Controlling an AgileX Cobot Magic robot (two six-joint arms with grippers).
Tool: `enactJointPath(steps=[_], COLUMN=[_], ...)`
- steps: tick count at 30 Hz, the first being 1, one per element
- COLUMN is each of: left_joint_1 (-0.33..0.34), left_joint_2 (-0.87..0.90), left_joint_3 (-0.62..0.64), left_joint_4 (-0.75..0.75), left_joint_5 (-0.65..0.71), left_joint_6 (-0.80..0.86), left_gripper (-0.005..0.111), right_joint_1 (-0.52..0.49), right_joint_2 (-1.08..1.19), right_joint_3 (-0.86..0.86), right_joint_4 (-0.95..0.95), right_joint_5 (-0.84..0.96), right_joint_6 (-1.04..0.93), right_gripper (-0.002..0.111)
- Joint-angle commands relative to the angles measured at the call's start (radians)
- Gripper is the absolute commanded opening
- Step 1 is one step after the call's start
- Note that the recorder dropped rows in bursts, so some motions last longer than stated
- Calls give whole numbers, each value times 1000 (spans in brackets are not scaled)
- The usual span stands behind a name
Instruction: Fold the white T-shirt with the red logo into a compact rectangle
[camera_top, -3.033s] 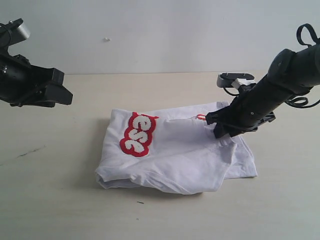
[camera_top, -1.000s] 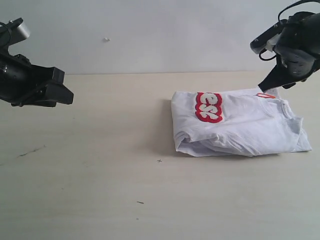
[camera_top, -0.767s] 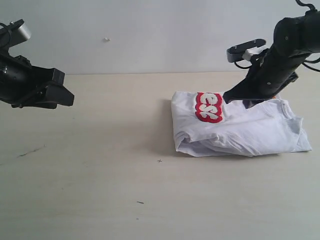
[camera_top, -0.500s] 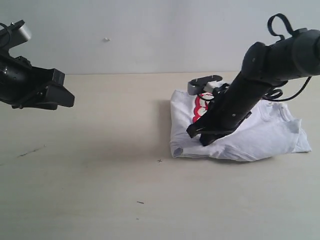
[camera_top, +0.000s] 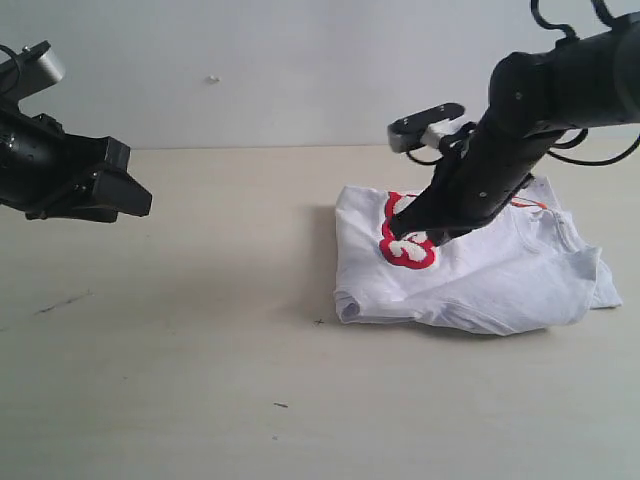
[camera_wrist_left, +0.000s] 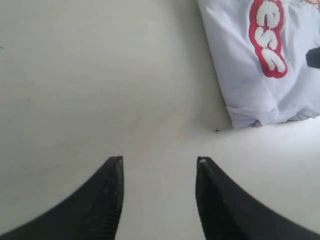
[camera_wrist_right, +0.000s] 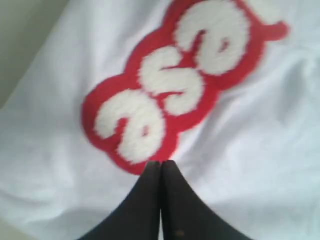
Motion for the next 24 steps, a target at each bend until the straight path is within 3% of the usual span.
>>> enactJointPath(steps=[1, 8, 11, 14, 24], left_joint_1=[0, 0, 0, 0, 0], left_joint_2=[-12, -12, -17, -36, -149], left_joint_3=[2, 2, 2, 2, 68], left_joint_4=[-14, -11, 5, 20, 9], left_joint_5=[1, -72, -73, -75, -168], left_joint_6=[5, 45, 49, 63, 67], left_gripper=[45, 41, 25, 0, 0], right_joint_1=[-93, -108, -76, -34, 209], right_joint_2=[15, 130, 168, 186, 196], right_joint_3=[3, 3, 1, 1, -10], right_joint_4=[-41, -8, 80, 156, 205], right_joint_5=[-45, -30, -40, -52, -39], right_joint_6=[147, 99, 39, -7, -90], right_gripper=[0, 0, 0, 0, 0])
